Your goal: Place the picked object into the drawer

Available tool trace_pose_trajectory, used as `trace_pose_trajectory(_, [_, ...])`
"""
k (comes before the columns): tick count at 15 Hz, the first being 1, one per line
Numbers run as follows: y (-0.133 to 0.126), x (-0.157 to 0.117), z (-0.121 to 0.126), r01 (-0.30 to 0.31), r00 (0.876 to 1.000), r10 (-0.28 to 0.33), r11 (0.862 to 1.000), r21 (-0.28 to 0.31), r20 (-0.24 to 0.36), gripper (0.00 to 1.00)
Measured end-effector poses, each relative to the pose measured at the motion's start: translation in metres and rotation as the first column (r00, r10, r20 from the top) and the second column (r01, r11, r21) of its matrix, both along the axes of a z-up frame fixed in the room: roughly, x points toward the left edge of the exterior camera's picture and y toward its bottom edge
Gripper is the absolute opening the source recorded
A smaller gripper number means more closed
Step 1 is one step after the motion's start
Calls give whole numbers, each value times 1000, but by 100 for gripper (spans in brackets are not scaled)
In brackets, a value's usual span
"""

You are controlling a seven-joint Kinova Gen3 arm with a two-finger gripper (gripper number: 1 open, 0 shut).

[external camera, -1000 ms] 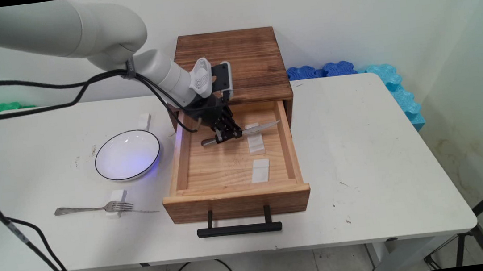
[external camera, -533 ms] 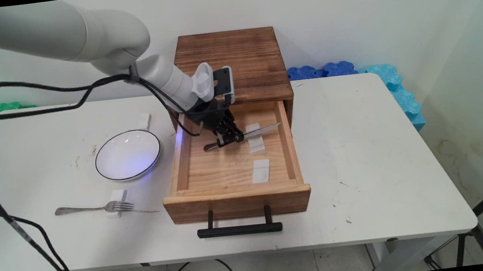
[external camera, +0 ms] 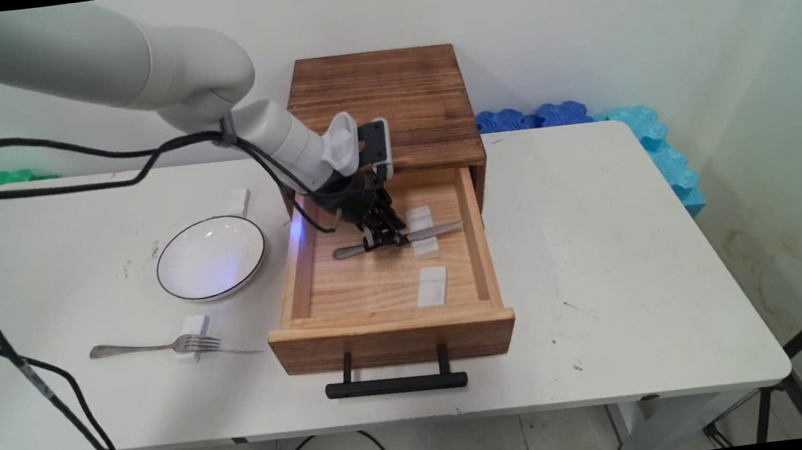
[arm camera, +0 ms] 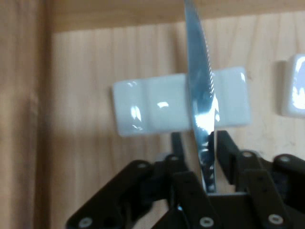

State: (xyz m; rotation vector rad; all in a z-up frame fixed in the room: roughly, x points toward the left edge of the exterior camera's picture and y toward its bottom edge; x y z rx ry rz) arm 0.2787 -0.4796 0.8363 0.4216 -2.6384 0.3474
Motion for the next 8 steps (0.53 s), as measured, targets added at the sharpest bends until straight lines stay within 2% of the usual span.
trace_pose_trajectory(8, [-1,-6,-5,6,1000,-6,1000,1,-5,100])
